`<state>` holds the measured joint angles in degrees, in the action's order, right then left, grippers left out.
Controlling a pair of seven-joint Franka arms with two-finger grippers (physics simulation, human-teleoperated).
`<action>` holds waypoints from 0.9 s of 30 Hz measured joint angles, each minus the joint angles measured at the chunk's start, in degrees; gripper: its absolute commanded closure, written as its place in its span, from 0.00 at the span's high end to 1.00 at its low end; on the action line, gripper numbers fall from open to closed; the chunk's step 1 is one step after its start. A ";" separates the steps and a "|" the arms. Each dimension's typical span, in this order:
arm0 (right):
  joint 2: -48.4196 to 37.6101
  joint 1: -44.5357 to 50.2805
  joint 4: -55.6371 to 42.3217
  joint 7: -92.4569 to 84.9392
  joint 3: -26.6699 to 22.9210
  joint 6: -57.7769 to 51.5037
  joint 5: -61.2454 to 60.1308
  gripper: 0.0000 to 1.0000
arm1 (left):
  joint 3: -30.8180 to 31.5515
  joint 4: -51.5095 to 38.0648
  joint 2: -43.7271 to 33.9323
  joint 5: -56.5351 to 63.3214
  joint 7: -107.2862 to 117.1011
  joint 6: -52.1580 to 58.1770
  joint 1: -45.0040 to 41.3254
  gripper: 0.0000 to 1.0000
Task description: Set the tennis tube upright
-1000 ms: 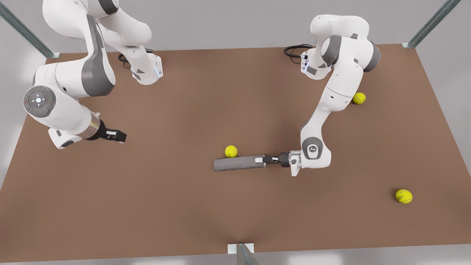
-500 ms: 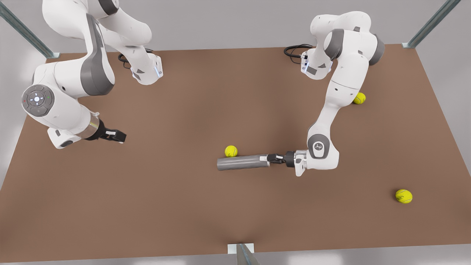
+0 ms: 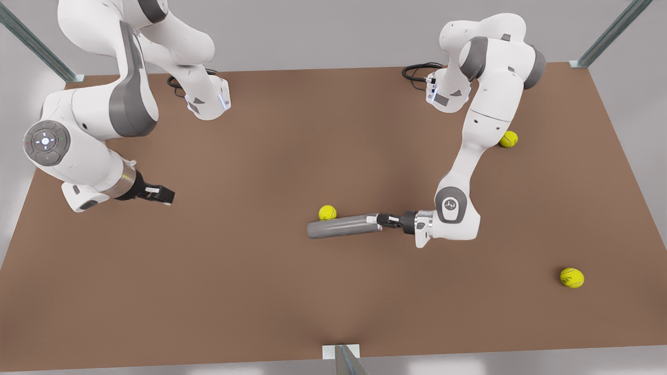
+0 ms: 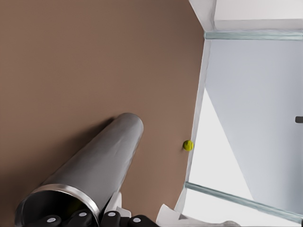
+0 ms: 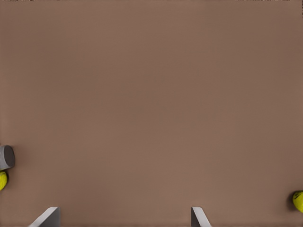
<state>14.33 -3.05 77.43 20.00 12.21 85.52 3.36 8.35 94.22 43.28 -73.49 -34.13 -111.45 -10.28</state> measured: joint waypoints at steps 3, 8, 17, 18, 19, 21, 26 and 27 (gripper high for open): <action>0.00 0.33 0.02 0.12 0.00 0.00 -0.03 1.00 | 0.00 0.00 -0.17 0.59 0.02 0.35 0.00 0.21; 0.00 -1.05 -0.09 0.03 0.00 0.00 -0.02 1.00 | -0.17 -0.79 -1.06 2.49 0.86 0.30 0.01 0.21; 0.17 -0.57 -0.09 0.13 0.14 0.00 -0.10 1.00 | -0.79 -0.79 -4.66 7.87 5.29 0.28 0.09 0.21; 0.18 -0.79 -0.09 0.04 0.14 0.00 -0.10 1.00 | -0.95 -0.79 -5.21 8.34 6.48 0.28 0.10 0.21; 0.17 -0.69 -0.09 0.04 0.10 0.00 -0.11 1.00 | -1.58 -0.71 -5.76 8.76 7.08 0.28 0.12 0.21; 0.18 -0.97 -0.09 0.03 0.11 0.00 -0.15 1.00 | -2.11 -0.71 -6.68 9.96 8.75 0.29 0.16 0.21; 0.18 -1.69 -0.09 -0.40 0.08 0.00 -0.19 1.00 | -2.90 -0.72 -8.43 12.94 10.00 0.29 0.30 0.21; 0.17 -1.57 -0.11 -0.40 0.09 0.00 -0.14 1.00 | -2.91 -0.76 -8.64 13.65 10.20 0.29 0.39 0.21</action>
<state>14.51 -4.61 77.32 19.60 12.30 85.52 3.21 5.44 93.46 34.64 -59.85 -23.93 -111.16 -9.89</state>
